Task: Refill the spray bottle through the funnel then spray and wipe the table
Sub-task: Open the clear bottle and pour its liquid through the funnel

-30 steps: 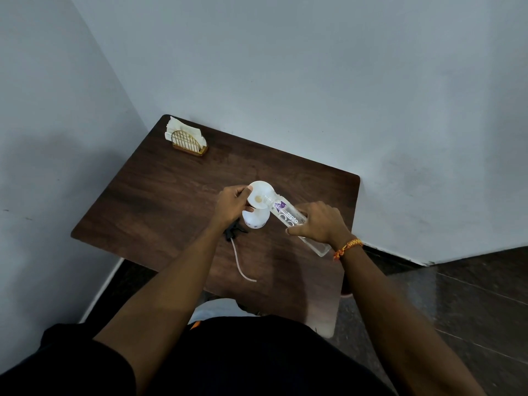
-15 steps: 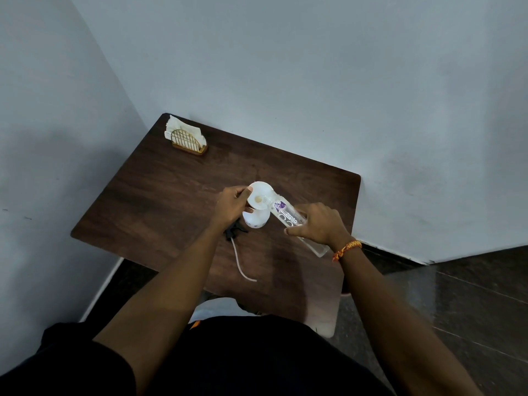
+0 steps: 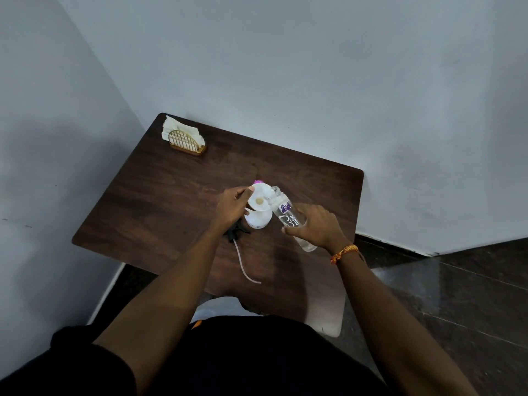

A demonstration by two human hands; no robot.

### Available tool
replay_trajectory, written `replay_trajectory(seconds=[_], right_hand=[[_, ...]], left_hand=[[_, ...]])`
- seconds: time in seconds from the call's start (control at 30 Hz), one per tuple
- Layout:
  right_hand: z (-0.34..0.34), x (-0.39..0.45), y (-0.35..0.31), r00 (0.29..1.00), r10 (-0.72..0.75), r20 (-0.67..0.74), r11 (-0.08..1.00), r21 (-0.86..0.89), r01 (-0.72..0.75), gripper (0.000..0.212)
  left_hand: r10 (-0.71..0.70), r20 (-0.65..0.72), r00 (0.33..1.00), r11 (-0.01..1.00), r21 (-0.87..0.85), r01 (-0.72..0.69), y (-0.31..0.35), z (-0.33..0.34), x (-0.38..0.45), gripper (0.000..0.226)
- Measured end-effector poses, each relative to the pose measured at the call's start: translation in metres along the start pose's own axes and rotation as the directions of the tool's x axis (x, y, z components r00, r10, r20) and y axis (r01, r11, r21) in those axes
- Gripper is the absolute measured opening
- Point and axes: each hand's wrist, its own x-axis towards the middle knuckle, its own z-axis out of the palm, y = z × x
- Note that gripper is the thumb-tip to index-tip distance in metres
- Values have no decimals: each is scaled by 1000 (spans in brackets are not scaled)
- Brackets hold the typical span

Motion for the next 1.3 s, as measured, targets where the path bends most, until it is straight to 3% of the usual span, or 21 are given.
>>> replay_trajectory(seconds=[0.07,0.2,0.33,0.47,0.6,0.8,1.0,1.13,1.3], right_hand=[[2,2,2,1000,22,-21,1000,20,-21,57],[3,5,6,992,68,-102,990,127,-54,54],[1,15,11,976,132,-173,968,236,-89,50],[5,33,23,959,201,-201,918,381,-112,58],[13,63,31,953,244,-179,875,464,-138,60],[32,104,30,945,278,-170,837,525,-152,63],[59,135,22,928,328,-179,801,573,-173,55],[72,145,16,919,360,-161,788,580,-207,50],[75,152,15,902,400,-164,764,604,-229,50]], left_hand=[[-14,-20,1000,1000,20,15,3,-1,2,49],[-177,-52,983,983,-49,175,1,-4,18,59],[-179,-99,979,984,-32,177,4,-10,42,62],[-106,-48,993,993,53,109,-3,-13,80,42],[5,75,997,958,287,-26,-16,-9,117,19],[25,367,930,841,496,-218,-37,3,158,38],[-59,415,908,837,516,-182,-50,14,166,57],[-230,403,886,848,530,-21,-42,24,170,50],[-147,431,890,869,487,-92,-37,20,177,48]])
